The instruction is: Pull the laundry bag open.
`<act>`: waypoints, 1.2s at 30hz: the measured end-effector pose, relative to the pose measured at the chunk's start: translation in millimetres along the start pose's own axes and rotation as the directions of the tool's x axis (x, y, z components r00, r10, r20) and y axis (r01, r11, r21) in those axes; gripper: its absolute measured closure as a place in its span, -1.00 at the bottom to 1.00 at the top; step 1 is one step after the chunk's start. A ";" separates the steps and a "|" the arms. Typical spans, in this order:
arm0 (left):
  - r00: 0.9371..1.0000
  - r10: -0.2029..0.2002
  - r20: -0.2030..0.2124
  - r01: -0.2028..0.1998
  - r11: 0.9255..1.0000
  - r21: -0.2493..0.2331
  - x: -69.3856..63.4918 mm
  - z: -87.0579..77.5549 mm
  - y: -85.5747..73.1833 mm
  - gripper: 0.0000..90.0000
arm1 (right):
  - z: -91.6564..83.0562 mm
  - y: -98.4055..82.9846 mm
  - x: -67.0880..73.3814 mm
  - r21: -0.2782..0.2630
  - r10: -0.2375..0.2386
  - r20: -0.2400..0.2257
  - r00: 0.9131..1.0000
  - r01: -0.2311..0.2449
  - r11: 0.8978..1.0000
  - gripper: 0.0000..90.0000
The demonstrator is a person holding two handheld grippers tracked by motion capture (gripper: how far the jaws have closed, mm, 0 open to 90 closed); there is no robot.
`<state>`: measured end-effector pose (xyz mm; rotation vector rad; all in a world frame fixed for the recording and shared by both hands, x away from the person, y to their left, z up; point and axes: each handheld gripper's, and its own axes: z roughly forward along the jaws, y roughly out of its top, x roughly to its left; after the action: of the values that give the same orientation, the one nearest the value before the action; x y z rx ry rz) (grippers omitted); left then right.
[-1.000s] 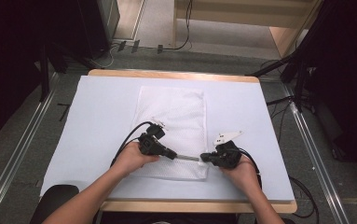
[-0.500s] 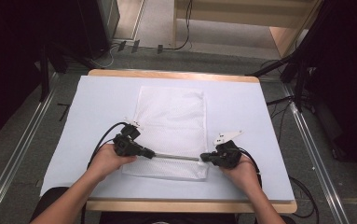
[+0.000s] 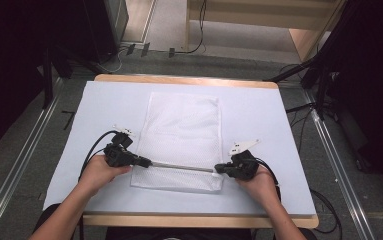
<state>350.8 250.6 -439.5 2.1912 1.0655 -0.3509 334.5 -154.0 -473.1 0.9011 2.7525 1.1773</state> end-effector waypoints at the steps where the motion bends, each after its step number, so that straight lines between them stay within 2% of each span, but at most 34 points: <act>1: 1.000 -0.013 -0.012 0.013 1.000 -0.005 2.6 -3.6 -3.0 0.95 | 0.0 0.2 -0.2 0.001 -0.002 -0.001 1.000 0.002 1.000 0.98; 9: 0.999 -0.041 -0.017 0.041 0.999 -0.011 18.1 -21.9 -17.8 0.95 | 0.0 0.7 -1.3 0.008 0.009 -0.013 1.000 -0.009 1.000 0.98; 12: 0.996 -0.080 -0.039 0.079 0.997 -0.025 28.4 -31.8 -26.1 0.95 | 0.5 1.1 -2.1 0.007 0.002 -0.018 1.000 -0.002 1.000 0.98; 13: 0.995 -0.097 -0.036 0.096 0.995 -0.034 30.6 -32.7 -28.2 0.95 | 0.7 1.3 -2.5 0.006 -0.001 -0.018 1.000 0.001 1.000 0.98; 15: 0.994 -0.106 -0.029 0.105 0.994 -0.030 33.5 -32.9 -30.0 0.95 | 1.1 1.9 -2.3 0.007 0.003 -0.019 1.000 -0.002 1.000 0.98; 20: 0.995 -0.092 -0.041 0.091 0.995 -0.031 29.7 -33.7 -30.4 0.95 | 1.4 3.0 -2.0 0.013 0.003 -0.020 1.000 -0.003 1.000 0.98; 26: 0.996 -0.084 -0.028 0.083 0.996 -0.033 27.1 -34.2 -33.5 0.95 | 1.6 4.3 -2.9 0.020 -0.002 -0.025 1.000 0.003 1.000 0.98; 28: 0.997 -0.074 -0.009 0.073 0.997 -0.029 26.2 -33.5 -36.8 0.93 | 1.4 4.6 -3.5 0.024 0.005 -0.029 1.000 -0.005 1.000 0.97; 30: 0.998 -0.060 -0.010 0.060 0.998 -0.035 25.5 -33.8 -37.3 0.90 | 1.5 4.9 -4.4 0.024 0.017 -0.036 0.999 -0.016 1.000 0.96; 31: 0.999 -0.042 -0.016 0.041 0.998 -0.042 24.6 -34.6 -37.5 0.81 | 1.5 5.2 -5.7 0.024 0.027 -0.047 0.999 -0.026 0.999 0.90; 32: 0.999 -0.034 -0.010 0.033 0.998 -0.055 23.6 -35.9 -37.4 0.81 | 1.5 5.2 -5.7 0.024 0.027 -0.047 0.999 -0.026 0.999 0.90; 33: 1.000 -0.021 -0.006 0.020 0.997 -0.074 23.0 -37.3 -37.2 0.63 | 0.8 6.6 -8.8 0.029 0.055 -0.087 0.995 -0.052 0.998 0.78; 34: 1.000 0.004 -0.027 -0.006 0.996 -0.094 21.7 -39.6 -36.8 0.56 | -0.2 7.6 -9.5 0.024 0.049 -0.089 0.995 -0.047 0.999 0.75; 35: 1.000 0.004 -0.027 -0.006 0.996 -0.094 21.7 -39.6 -36.8 0.53 | -0.2 7.6 -9.5 0.024 0.049 -0.089 0.995 -0.047 0.999 0.75; 36: 0.999 0.013 -0.038 -0.016 0.995 -0.096 21.2 -41.0 -36.9 0.48 | -3.2 10.2 -10.0 0.004 0.039 -0.078 0.996 -0.039 0.999 0.65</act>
<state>333.7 307.1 -436.3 2.1260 1.0642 -0.2473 347.3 -155.6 -466.1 0.9331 2.8104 1.2420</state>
